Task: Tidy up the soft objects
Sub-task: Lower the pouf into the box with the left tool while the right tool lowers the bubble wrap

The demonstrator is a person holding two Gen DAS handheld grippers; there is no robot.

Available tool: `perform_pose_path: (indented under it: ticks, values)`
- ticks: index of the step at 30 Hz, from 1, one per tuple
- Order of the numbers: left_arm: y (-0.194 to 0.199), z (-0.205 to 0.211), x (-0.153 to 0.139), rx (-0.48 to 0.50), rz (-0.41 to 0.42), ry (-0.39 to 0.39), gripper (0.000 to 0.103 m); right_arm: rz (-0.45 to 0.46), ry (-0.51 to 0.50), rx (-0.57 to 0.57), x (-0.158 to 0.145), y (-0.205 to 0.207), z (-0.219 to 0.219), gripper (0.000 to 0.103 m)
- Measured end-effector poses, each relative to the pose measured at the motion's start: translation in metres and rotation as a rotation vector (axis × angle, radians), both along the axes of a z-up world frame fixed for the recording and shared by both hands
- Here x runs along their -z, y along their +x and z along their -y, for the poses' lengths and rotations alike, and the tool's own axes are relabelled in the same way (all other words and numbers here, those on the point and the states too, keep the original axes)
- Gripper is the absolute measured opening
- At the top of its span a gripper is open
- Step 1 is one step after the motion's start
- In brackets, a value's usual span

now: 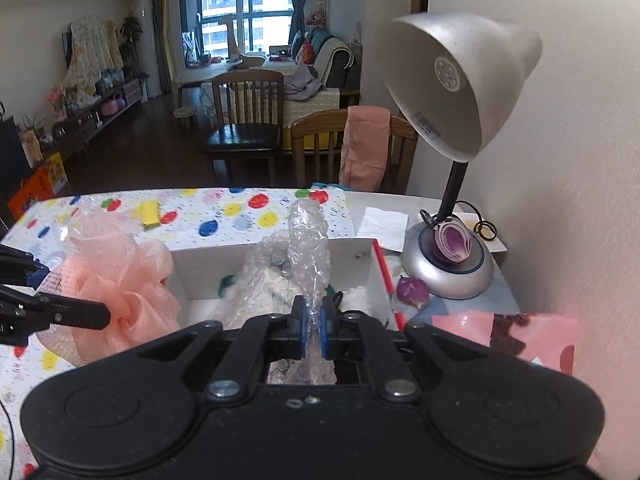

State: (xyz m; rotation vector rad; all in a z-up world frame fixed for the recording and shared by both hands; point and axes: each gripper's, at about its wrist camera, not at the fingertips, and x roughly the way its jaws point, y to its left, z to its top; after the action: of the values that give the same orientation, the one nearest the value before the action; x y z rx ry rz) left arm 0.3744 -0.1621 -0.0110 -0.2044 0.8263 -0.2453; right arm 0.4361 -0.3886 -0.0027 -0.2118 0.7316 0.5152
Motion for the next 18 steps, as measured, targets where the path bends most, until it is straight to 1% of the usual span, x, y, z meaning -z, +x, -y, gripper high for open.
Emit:
perform_pose_path:
  ticks: [5, 10, 18]
  values:
    - [0.023, 0.016, 0.017, -0.011, -0.033, 0.032, 0.036, 0.004, -0.06, -0.012, 0.017, 0.016, -0.005, 0.006]
    - [0.041, 0.027, 0.035, -0.025, -0.073, 0.051, 0.036, -0.032, -0.087, -0.01, 0.037, 0.035, -0.005, 0.006]
    - [0.064, 0.04, 0.055, -0.046, -0.115, 0.078, 0.036, -0.074, -0.103, -0.01, 0.063, 0.058, -0.007, 0.006]
